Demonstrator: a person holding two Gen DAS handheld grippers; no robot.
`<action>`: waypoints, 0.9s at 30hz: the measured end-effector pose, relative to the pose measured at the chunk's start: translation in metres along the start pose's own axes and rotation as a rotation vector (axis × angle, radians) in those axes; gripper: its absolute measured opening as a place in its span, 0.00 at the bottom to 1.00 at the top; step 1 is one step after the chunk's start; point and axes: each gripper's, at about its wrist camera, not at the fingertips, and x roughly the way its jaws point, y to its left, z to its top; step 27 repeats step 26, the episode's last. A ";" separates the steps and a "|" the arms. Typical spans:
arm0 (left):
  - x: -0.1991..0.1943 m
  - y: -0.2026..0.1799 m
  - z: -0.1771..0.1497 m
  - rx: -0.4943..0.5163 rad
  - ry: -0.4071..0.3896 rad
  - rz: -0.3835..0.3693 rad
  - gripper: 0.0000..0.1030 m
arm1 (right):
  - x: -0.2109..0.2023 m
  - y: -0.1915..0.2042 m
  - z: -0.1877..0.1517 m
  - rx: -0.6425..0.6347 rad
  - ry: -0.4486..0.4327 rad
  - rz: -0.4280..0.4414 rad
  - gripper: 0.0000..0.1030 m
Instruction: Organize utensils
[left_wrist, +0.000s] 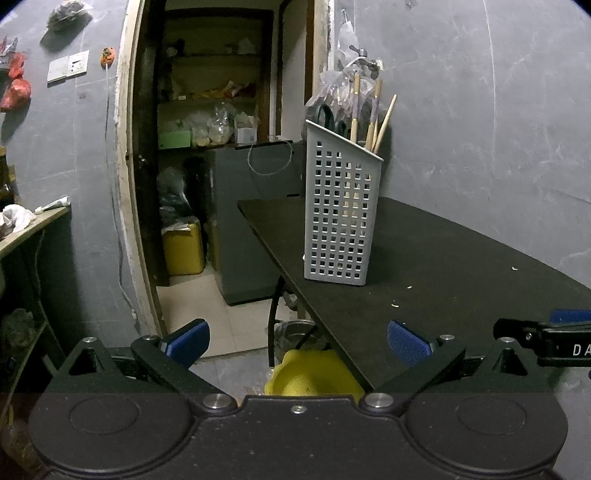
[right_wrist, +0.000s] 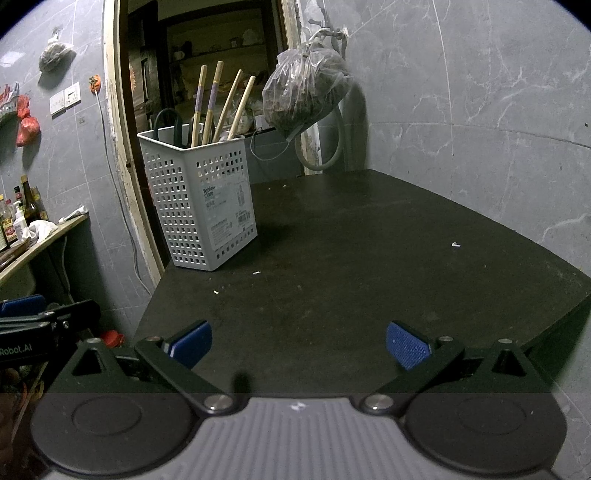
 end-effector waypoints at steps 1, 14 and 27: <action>0.000 0.000 0.000 0.005 -0.002 -0.002 0.99 | 0.000 0.000 -0.001 0.000 0.002 0.000 1.00; -0.004 -0.005 -0.002 0.037 -0.012 -0.002 0.99 | 0.002 -0.001 -0.003 -0.001 0.011 -0.002 1.00; -0.004 -0.004 -0.003 0.037 -0.011 -0.002 0.99 | 0.003 0.000 -0.003 -0.003 0.017 -0.003 1.00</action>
